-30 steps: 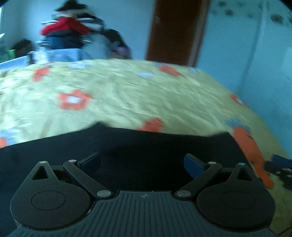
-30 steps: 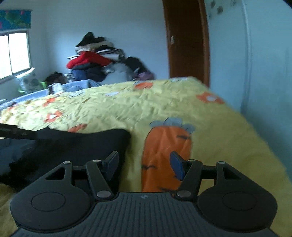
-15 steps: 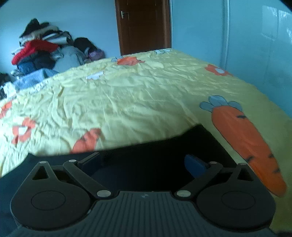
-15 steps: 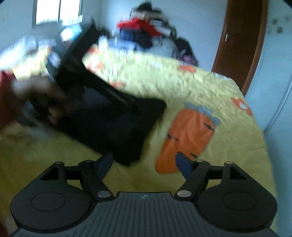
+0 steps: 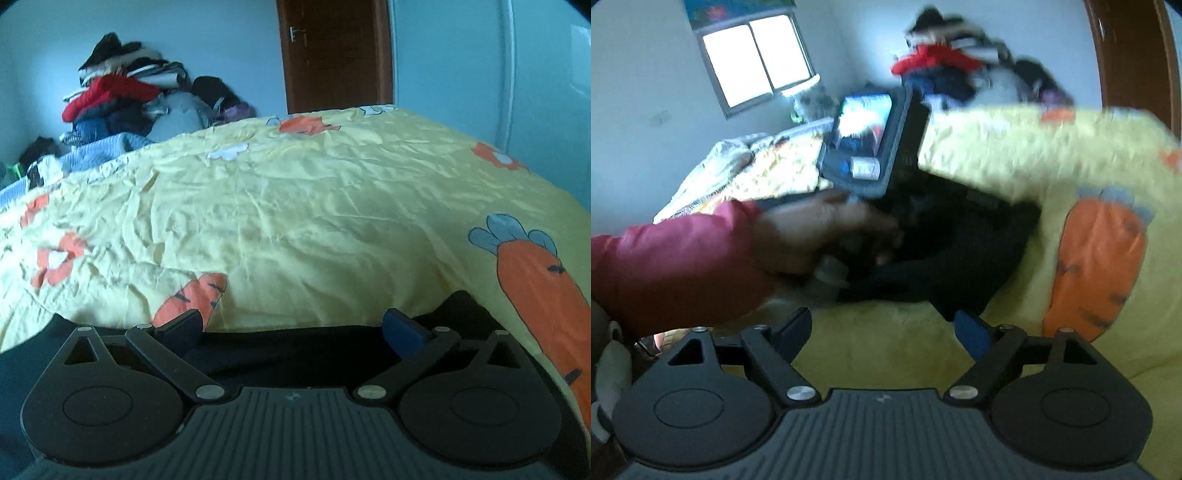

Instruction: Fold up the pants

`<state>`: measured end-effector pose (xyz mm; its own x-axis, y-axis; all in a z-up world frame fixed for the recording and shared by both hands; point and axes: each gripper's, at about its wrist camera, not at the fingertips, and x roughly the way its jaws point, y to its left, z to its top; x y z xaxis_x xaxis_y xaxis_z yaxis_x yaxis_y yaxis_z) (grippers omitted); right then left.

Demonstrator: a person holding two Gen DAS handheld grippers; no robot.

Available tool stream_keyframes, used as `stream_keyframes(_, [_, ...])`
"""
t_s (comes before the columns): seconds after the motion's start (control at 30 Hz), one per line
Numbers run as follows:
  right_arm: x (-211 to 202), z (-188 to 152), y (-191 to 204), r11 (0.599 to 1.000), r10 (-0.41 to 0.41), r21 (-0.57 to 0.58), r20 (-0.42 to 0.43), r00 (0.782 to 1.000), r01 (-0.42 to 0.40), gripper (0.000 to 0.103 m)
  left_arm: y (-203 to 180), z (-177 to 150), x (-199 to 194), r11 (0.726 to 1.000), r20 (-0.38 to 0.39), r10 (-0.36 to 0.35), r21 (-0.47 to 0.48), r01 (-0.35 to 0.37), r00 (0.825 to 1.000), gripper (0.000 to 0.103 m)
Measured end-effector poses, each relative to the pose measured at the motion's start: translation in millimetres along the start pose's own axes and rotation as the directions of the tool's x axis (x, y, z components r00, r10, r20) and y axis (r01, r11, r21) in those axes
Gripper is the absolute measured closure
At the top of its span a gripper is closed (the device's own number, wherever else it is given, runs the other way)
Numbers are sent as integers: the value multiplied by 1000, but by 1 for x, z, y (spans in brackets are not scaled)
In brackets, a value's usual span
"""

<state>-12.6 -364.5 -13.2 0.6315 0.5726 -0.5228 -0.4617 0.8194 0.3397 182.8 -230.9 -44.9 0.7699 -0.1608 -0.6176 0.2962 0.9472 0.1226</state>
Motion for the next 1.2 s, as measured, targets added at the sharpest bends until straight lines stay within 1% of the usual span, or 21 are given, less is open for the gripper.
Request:
stream_keyframes(0.1, [-7, 2, -23, 989, -85, 125, 66, 994, 76, 18, -4, -1, -2, 1000, 12, 15, 19, -15, 1000, 2])
stream_keyframes(0.17, [-2, 4, -43, 958, -171, 247, 77, 982, 147, 18, -3, -1, -5, 1000, 8, 3, 22, -3, 1000, 2])
stream_keyframes(0.23, [1, 10, -44, 931, -291, 257, 92, 952, 260, 18, 2, 2, -12, 999, -9, -16, 33, 16, 1000, 3])
stream_keyframes(0.27, [2, 14, -39, 932, -308, 235, 109, 945, 276, 18, 5, 4, -20, 999, -17, -16, 46, 17, 1000, 3])
stream_keyframes(0.37, [11, 26, -21, 955, -269, 169, 149, 952, 243, 16, 18, -3, -47, 994, 31, -1, 108, -3, 1000, 2])
stream_keyframes(0.43, [26, 30, -14, 974, -198, 142, 131, 971, 179, 12, 29, -15, -66, 986, 68, 66, 145, -76, 995, 1])
stream_keyframes(0.53, [60, 26, -10, 991, -68, 120, 22, 997, 65, 4, 54, -40, -84, 977, 71, 110, 175, -121, 991, 0])
stream_keyframes(0.57, [70, 22, -10, 990, -90, 103, -24, 996, 92, 4, 62, -46, -87, 976, 60, 117, 179, -126, 991, 0])
stream_keyframes(0.6, [76, 19, -9, 984, -159, 66, -59, 985, 163, 4, 71, -54, -88, 975, 46, 129, 178, -135, 991, 0])
stream_keyframes(0.63, [76, 17, -5, 965, -261, 4, -55, 964, 261, 4, 79, -60, -86, 974, 24, 146, 174, -148, 989, 0])
stream_keyframes(0.7, [67, 17, -5, 917, -397, 23, -58, 916, 399, 4, 94, -67, -84, 981, 19, 133, 140, -134, 991, 0])
stream_keyframes(0.73, [56, 16, -7, 908, -413, 62, -20, 911, 413, 4, 100, -67, -85, 987, 17, 118, 107, -119, 993, 0])
stream_keyframes(0.8, [31, 13, -18, 917, -379, 164, 71, 923, 364, 4, 106, -64, -87, 993, -9, 106, 50, -105, 994, 1])
stream_keyframes(0.87, [16, 9, -41, 911, -319, 308, 107, 942, 273, 4, 104, -63, -93, 996, -4, 82, 45, -82, 997, 1])
stream_keyframes(0.97, [16, -2, -81, 877, -150, 476, 152, 977, 61, 4, 101, -68, -105, 991, 33, 110, 69, -112, 993, 1])
stream_keyframes(1.03, [30, -1, -89, 849, -52, 527, 141, 989, -31, 4, 102, -72, -113, 988, 54, 126, 88, -130, 991, 0])
stream_keyframes(1.07, [34, 2, -82, 867, -31, 498, 113, 993, -30, 5, 103, -75, -114, 986, 52, 125, 105, -130, 991, 0])
stream_keyframes(1.1, [34, 3, -67, 902, -60, 431, 64, 996, 26, 5, 106, -78, -114, 983, 33, 128, 125, -131, 991, 0])
stream_keyframes(1.13, [37, 9, -51, 936, -149, 322, 4, 989, 140, 5, 109, -82, -114, 981, 15, 135, 136, -135, 991, 0])
stream_keyframes(1.17, [42, 16, -34, 922, -336, 180, -66, 939, 343, 4, 115, -87, -117, 982, 11, 140, 127, -140, 990, 0])
stream_keyframes(1.2, [45, 21, -18, 856, -506, 69, -88, 858, 511, 4, 121, -91, -122, 985, 14, 139, 104, -139, 990, 0])
